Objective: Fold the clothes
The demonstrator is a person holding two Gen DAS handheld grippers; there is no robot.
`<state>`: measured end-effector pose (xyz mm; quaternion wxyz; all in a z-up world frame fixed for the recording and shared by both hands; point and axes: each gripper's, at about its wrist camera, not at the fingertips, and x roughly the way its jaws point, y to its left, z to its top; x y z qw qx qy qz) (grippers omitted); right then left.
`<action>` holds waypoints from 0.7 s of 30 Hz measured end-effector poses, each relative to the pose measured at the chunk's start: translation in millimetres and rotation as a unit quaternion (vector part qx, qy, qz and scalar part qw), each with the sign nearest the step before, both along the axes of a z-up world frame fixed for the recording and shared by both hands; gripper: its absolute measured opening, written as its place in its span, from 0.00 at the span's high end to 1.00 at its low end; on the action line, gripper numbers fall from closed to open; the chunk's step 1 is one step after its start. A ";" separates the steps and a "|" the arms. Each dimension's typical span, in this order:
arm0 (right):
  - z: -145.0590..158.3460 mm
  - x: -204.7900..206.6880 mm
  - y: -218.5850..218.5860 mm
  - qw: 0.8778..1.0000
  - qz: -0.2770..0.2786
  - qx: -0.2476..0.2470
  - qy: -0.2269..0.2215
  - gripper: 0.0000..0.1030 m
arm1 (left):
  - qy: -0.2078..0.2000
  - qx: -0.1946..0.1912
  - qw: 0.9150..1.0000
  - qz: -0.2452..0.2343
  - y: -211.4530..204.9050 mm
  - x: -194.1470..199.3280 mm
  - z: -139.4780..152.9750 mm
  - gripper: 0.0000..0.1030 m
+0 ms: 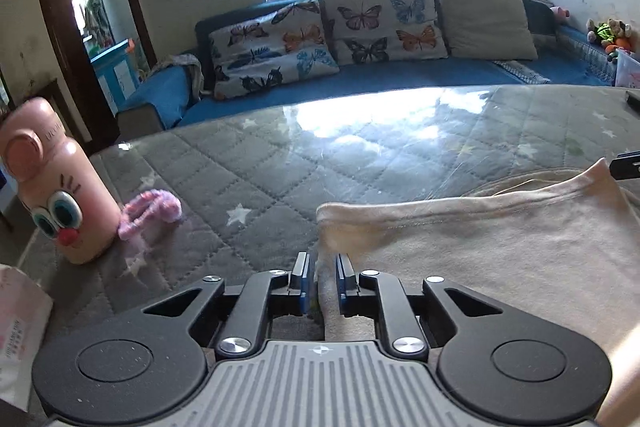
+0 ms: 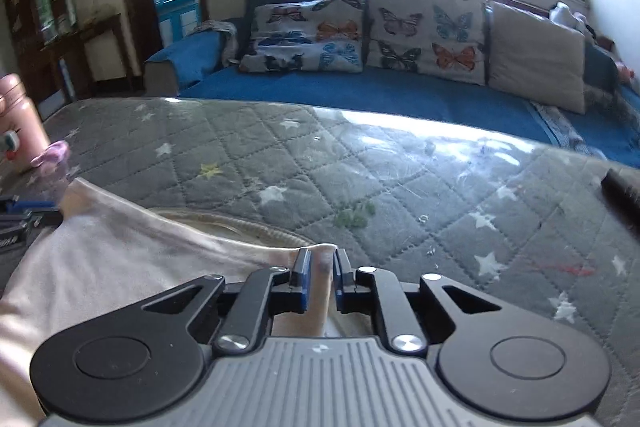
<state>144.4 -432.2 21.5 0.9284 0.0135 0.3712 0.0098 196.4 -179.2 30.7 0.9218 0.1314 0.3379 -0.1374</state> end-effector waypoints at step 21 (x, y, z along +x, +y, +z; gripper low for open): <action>37.5 -142.4 120.8 0.950 0.309 -0.021 0.045 0.62 | 0.048 0.002 0.996 -0.080 -25.7 -44.3 -10.8 0.68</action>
